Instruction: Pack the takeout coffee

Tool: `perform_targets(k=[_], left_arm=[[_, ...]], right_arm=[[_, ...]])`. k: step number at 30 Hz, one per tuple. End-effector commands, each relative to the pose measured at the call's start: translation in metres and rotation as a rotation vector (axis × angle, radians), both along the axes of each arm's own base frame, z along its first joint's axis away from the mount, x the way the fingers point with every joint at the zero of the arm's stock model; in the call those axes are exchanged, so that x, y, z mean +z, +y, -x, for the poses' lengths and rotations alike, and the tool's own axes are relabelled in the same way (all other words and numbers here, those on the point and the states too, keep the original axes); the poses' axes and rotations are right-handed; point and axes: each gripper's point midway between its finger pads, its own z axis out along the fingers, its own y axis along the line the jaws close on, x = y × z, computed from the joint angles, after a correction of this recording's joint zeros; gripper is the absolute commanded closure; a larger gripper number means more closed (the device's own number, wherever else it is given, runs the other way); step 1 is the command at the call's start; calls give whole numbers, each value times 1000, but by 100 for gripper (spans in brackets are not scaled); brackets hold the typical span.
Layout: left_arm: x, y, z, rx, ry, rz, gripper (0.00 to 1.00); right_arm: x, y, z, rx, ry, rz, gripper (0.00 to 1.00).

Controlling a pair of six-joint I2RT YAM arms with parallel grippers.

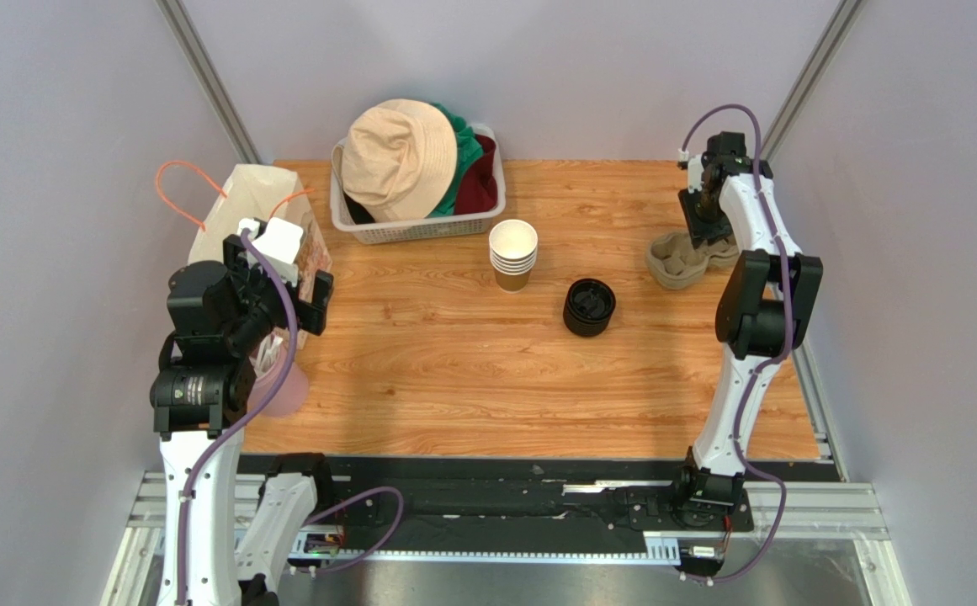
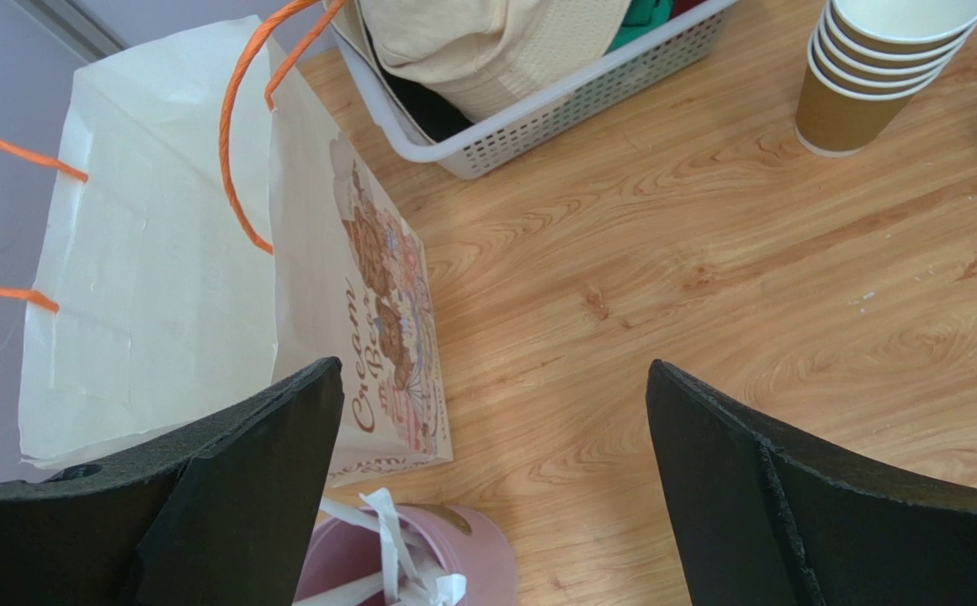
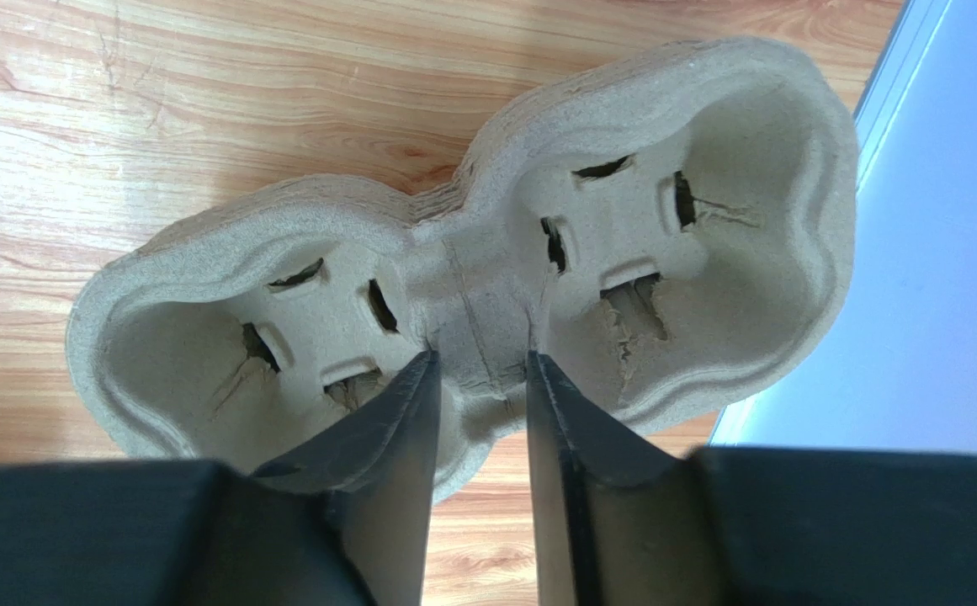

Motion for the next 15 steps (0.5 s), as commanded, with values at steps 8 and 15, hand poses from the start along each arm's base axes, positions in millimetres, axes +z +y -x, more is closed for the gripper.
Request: perform_targets(k=[8, 15], left_arm=[[6, 0, -4, 0, -28, 5, 1], [5, 0, -4, -2, -26, 5, 1]], right_arm=[[1, 3, -3, 23, -14, -17, 86], [14, 6, -4, 28, -43, -28, 90]])
